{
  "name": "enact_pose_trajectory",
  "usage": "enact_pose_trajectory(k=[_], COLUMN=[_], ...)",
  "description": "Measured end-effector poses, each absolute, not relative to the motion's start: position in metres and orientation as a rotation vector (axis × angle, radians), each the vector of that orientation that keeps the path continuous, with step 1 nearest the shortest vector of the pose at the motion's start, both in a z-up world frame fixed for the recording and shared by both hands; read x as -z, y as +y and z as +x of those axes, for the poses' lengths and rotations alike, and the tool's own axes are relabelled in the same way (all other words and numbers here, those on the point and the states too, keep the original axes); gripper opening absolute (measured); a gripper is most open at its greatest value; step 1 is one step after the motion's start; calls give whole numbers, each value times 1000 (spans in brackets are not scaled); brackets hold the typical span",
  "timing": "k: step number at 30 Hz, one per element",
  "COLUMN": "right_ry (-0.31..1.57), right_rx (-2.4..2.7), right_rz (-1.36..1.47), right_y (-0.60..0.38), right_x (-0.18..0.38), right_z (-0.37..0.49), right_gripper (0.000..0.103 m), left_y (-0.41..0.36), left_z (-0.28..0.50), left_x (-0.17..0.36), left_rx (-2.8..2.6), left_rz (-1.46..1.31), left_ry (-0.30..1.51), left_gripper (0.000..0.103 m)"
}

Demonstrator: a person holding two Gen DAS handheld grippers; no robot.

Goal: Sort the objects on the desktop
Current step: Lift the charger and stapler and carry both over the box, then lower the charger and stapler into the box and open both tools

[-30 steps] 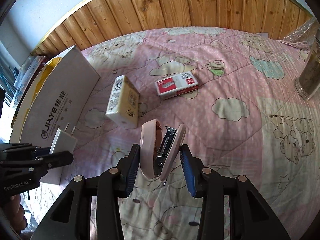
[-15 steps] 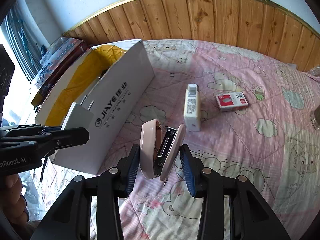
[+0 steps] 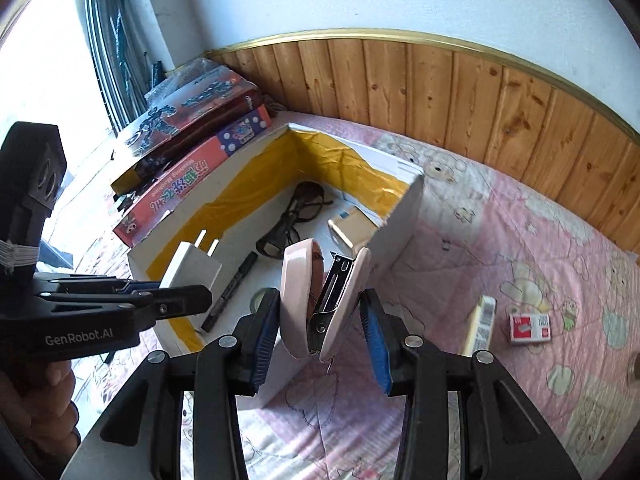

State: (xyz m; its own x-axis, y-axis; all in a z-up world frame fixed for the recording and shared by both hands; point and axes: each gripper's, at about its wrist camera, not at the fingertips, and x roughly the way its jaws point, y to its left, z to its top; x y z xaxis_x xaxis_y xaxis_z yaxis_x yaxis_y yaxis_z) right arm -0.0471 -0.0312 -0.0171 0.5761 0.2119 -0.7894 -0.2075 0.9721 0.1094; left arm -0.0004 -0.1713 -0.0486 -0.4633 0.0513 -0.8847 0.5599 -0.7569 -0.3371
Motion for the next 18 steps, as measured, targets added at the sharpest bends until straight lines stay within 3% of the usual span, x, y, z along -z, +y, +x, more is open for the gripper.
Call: enact_pose_trajectory(k=[18], right_ry=[1094], right_rx=[-333], right_rz=[-314], right_y=[48], right_x=[68], right_z=[54], right_gripper=[43], left_y=[-204], left_z=[1], left_x=[106], left_rx=[2058], left_rz=[1599], left_ry=[939], left_gripper=[21])
